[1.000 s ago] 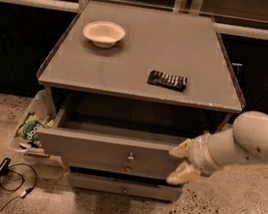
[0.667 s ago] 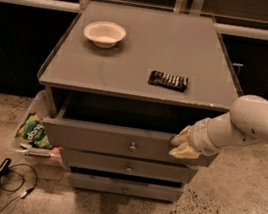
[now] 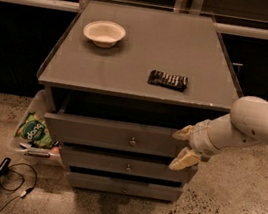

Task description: Close top drawer

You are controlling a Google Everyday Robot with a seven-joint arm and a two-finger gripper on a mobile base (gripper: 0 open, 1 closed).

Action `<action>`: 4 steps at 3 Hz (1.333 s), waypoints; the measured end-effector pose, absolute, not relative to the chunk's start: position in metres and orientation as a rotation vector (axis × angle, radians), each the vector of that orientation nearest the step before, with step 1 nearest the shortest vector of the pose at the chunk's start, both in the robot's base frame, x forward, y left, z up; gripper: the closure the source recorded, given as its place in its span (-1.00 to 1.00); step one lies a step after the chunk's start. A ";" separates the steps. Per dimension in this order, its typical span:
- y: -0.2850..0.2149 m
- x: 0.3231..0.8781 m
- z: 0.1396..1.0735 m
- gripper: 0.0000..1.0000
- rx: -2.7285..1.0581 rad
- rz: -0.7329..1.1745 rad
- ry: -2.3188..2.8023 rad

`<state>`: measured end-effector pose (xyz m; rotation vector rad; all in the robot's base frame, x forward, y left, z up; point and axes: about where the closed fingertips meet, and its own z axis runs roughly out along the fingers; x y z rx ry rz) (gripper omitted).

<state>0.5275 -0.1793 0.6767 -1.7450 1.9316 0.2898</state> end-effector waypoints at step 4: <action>-0.178 0.497 0.693 -1.00 -1.775 0.276 1.877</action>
Offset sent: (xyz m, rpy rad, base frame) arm 0.0000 0.0000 0.0000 0.0000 0.0000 0.0000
